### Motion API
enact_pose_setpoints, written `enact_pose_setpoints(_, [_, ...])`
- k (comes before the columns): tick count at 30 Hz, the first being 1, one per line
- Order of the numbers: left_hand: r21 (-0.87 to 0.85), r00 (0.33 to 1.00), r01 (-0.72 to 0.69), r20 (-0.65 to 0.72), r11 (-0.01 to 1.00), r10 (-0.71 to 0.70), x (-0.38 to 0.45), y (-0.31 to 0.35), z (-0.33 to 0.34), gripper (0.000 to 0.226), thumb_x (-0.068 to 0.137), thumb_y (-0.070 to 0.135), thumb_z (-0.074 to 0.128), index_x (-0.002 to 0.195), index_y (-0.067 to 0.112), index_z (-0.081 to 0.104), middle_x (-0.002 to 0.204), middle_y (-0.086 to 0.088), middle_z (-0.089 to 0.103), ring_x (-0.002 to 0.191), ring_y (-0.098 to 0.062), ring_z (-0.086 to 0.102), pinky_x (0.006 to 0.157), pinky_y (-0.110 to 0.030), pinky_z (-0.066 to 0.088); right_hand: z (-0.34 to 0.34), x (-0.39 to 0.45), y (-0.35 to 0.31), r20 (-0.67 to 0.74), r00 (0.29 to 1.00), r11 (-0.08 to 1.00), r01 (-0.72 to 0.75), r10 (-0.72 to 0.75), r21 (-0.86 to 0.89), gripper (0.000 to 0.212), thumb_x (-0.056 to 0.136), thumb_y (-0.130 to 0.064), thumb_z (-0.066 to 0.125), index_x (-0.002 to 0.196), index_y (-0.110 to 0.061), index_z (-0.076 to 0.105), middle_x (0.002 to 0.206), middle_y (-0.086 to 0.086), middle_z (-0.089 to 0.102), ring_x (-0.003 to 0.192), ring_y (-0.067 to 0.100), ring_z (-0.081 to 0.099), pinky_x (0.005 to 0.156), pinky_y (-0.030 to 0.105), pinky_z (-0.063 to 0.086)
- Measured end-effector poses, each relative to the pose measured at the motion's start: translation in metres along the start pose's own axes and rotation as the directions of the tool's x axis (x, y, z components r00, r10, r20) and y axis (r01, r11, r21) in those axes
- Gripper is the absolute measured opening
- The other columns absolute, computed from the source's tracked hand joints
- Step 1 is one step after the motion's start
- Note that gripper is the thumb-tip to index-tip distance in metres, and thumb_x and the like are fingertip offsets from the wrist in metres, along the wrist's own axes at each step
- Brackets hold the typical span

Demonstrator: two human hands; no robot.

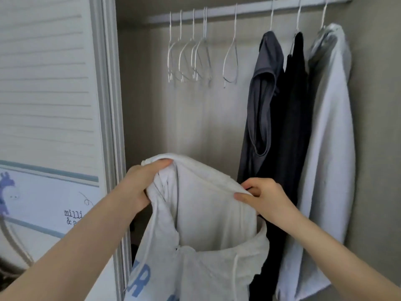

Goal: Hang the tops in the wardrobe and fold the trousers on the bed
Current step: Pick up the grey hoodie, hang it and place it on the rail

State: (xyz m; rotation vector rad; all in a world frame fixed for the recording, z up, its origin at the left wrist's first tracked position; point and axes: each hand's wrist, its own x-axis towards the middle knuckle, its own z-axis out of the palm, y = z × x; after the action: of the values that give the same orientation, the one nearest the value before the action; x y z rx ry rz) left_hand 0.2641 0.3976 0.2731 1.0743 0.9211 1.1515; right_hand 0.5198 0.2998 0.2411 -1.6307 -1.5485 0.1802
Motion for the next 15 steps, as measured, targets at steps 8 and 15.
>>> enact_pose_setpoints(8, [0.529, 0.862, -0.438, 0.017, 0.727, 0.507, 0.053, 0.065, 0.025, 0.033, 0.08, 0.027, 0.079, 0.089, -0.004, 0.069, 0.084, -0.013, 0.069, 0.079, -0.023, 0.066, 0.066, -0.03, 0.051, -0.033, 0.086, -0.082, -0.116, 0.953, 0.957, 0.27, -0.281, -0.104, 0.022, 0.09, -0.033, 0.059, 0.109, -0.023, 0.065, 0.087, -0.016, 0.065, 0.083, 0.004, 0.063, 0.071, 0.018, 0.05])
enact_pose_setpoints(15, [0.921, 0.78, -0.339, 0.159, 0.194, 0.605, 0.09, 0.098, 0.03, 0.042, 0.082, 0.033, 0.073, 0.062, 0.012, 0.042, 0.063, -0.001, 0.051, 0.058, -0.016, 0.049, 0.05, -0.028, 0.036, -0.079, 0.186, -0.171, -0.386, 0.812, 0.899, 0.383, -0.438, -0.214, 0.039, 0.098, -0.03, 0.042, 0.125, -0.003, 0.048, 0.111, 0.01, 0.055, 0.107, 0.03, 0.054, 0.08, 0.034, 0.041])
